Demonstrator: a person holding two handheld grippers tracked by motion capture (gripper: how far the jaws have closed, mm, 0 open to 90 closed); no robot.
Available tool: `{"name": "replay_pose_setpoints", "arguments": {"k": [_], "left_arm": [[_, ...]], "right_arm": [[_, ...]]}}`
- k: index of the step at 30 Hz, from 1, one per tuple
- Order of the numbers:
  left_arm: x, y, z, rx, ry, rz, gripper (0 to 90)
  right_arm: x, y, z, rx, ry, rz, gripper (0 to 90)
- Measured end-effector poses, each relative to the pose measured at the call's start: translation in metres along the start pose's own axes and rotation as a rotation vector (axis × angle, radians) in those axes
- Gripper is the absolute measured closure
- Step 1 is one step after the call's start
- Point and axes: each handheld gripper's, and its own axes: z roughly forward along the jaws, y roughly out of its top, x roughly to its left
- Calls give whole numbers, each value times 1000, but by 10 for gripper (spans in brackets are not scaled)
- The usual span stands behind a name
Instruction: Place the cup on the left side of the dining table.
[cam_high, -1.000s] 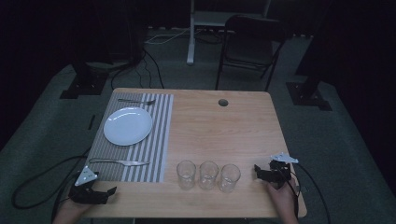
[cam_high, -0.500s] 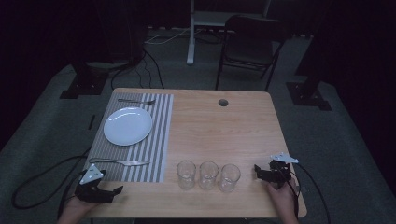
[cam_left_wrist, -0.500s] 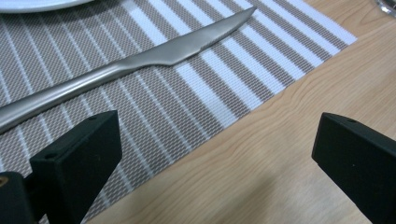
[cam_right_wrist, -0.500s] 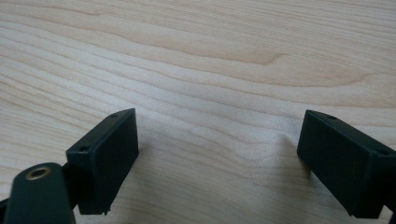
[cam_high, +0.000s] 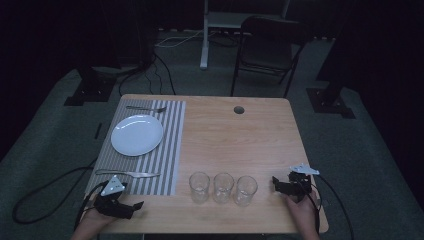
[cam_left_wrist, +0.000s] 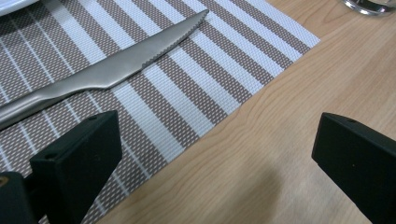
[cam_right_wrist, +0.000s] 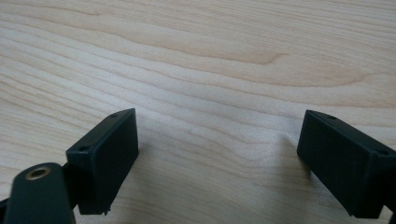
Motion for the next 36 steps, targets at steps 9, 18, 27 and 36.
{"name": "replay_pose_setpoints", "arguments": {"k": [9,18,27,36], "left_arm": [[-15,13,17,3,-49,52,21],[-32,30,34,0,-96,97,21],[-51,51,48,-26,-165,149,21],[-63,62,59,-33,-182,177,21]], "right_arm": [[0,0,0,0,0,0,121],[0,0,0,0,0,0,122],[0,0,0,0,0,0,122],[0,0,0,0,0,0,122]]}}
